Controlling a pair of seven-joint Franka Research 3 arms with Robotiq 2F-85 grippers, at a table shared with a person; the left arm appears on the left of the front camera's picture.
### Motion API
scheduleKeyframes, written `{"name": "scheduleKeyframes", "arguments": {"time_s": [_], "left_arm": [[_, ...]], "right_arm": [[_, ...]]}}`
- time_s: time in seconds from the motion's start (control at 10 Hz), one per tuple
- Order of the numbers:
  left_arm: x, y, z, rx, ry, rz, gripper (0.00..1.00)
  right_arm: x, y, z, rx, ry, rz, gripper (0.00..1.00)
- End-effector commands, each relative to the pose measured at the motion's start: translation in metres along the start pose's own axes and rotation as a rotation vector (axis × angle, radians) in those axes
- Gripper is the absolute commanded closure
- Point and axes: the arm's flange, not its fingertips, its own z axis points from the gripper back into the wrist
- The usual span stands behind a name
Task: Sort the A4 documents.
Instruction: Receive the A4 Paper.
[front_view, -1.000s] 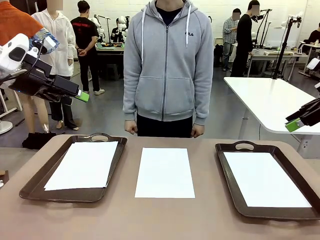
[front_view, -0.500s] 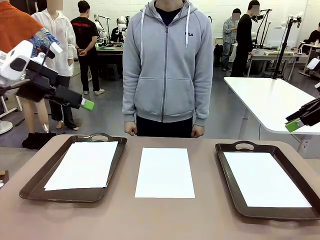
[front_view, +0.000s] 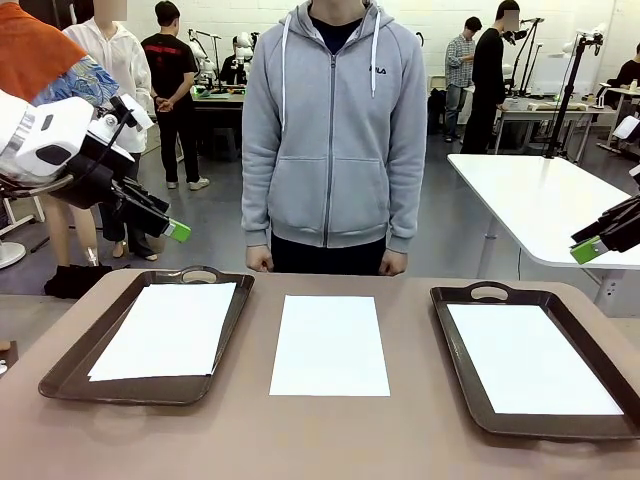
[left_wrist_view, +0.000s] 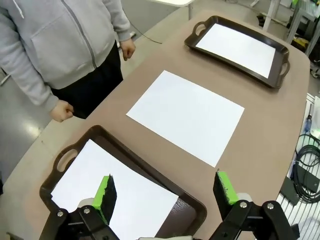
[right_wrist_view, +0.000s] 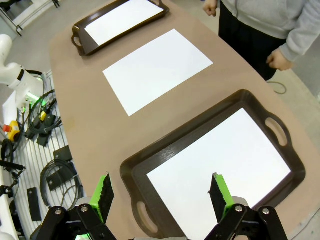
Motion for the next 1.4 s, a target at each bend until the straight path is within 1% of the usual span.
{"name": "scheduleKeyframes", "arguments": {"time_s": [0.0,0.6,0.7,1.3], "left_arm": [[-0.0098,0.0016,-0.0028,0.013,-0.004,0.028,0.0],[-0.0116,0.0049,-0.0039,0.007,0.006,0.1,0.0],[-0.0056,0.007,-0.0017,0.0,0.003,0.065,0.0],[-0.0056,0.007,-0.0017,0.0,0.003,0.065,0.0]], "right_arm": [[-0.0005,-0.0003,-0.0011,0.004,0.003,0.0,0.0],[-0.0005,-0.0003,-0.0011,0.004,0.003,0.0,0.0],[-0.0005,-0.0003,-0.0011,0.004,0.003,0.0,0.0],[-0.0005,-0.0003,-0.0011,0.004,0.003,0.0,0.0]]}}
